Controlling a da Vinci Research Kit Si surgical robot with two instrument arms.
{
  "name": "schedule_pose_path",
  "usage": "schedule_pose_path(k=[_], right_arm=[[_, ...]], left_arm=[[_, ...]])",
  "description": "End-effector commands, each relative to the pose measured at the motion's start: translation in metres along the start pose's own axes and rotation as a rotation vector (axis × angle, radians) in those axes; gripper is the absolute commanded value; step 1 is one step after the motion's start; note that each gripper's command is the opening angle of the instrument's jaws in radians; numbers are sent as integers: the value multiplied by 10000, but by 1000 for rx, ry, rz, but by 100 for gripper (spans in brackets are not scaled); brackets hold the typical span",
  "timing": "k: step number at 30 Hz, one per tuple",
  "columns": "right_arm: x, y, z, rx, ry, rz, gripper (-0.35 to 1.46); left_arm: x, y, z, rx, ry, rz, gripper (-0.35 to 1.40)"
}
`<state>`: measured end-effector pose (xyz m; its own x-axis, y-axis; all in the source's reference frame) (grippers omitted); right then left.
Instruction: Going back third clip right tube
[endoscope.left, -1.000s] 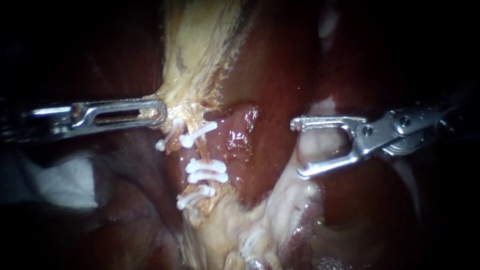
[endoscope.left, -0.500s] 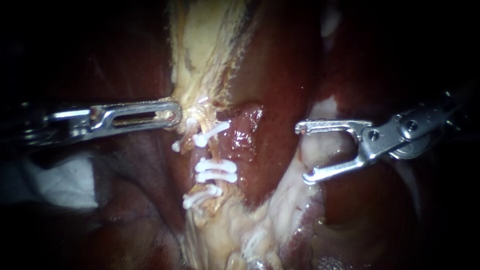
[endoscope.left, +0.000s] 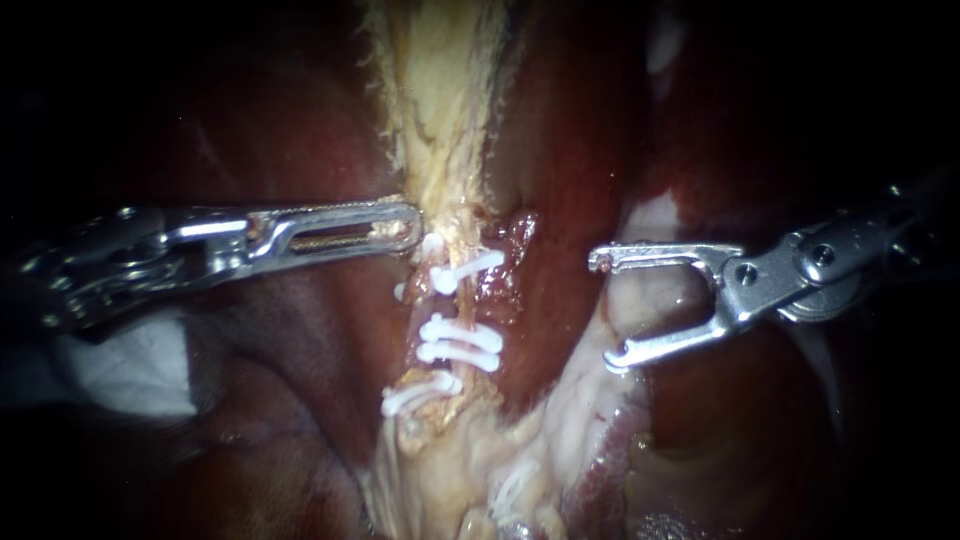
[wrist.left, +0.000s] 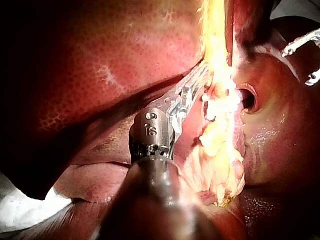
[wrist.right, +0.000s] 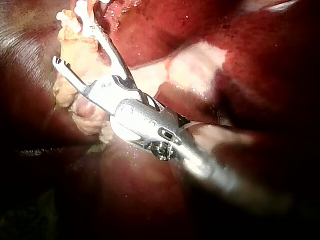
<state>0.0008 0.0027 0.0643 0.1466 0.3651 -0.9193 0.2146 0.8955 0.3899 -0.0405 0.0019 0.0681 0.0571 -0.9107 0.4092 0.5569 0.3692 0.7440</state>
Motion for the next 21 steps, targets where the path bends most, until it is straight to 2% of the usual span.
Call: schedule_pose_path(k=[1, 21], right_arm=[[0, 0, 0, 0, 0, 0, 60], [3, -4, 2, 3, 2, -1, 60]], left_arm=[[1, 0, 1, 1, 1, 0, -35], [1, 0, 2, 2, 1, 0, -35]])
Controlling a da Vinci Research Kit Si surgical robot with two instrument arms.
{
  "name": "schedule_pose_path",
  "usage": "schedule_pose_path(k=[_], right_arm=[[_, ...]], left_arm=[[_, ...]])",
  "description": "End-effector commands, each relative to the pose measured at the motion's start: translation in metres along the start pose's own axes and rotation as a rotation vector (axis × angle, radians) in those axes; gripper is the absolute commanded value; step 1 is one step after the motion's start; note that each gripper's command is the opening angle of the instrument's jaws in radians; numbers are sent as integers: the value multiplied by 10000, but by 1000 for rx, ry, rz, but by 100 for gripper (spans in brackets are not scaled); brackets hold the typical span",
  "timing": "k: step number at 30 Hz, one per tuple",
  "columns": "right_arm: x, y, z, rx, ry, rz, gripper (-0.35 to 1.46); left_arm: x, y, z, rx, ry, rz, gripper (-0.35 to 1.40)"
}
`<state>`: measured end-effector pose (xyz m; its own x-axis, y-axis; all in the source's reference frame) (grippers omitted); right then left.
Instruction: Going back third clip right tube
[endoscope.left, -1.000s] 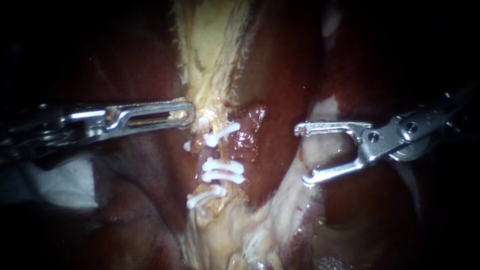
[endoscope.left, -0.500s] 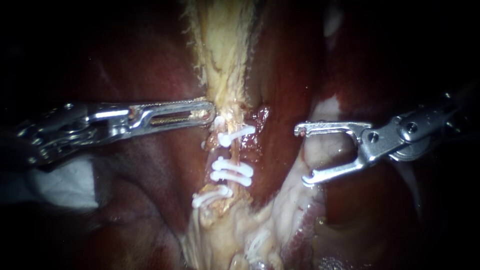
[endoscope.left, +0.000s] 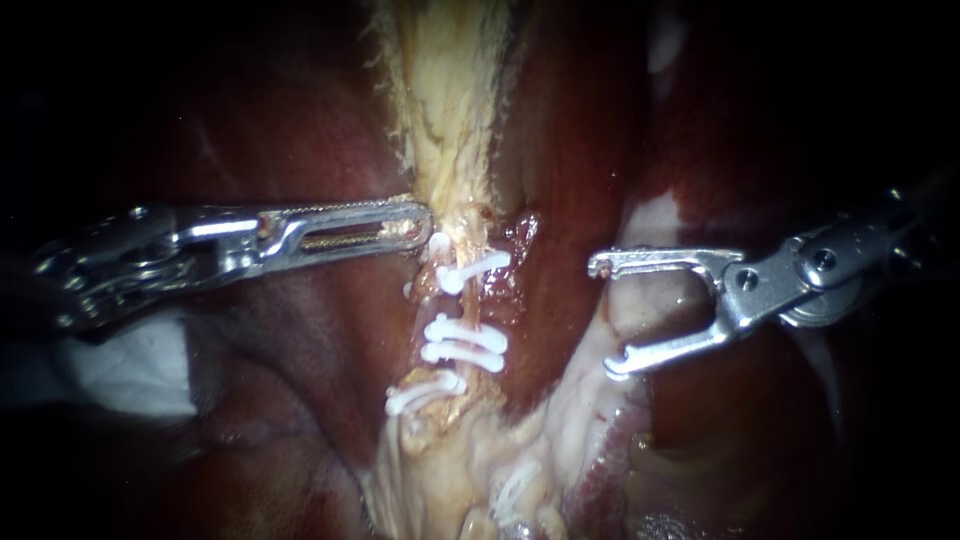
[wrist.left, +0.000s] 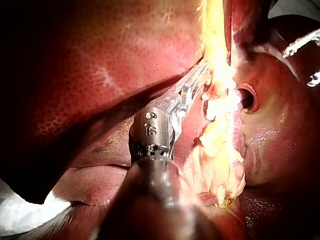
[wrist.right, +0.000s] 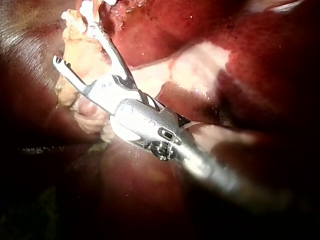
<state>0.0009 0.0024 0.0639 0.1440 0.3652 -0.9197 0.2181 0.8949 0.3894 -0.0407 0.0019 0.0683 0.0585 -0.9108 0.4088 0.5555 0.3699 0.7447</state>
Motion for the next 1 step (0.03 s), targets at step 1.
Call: schedule_pose_path(k=[1], right_arm=[[0, 0, 0, 0, 0, 0, 60]], left_arm=[[0, 0, 0, 0, 0, 0, -35]])
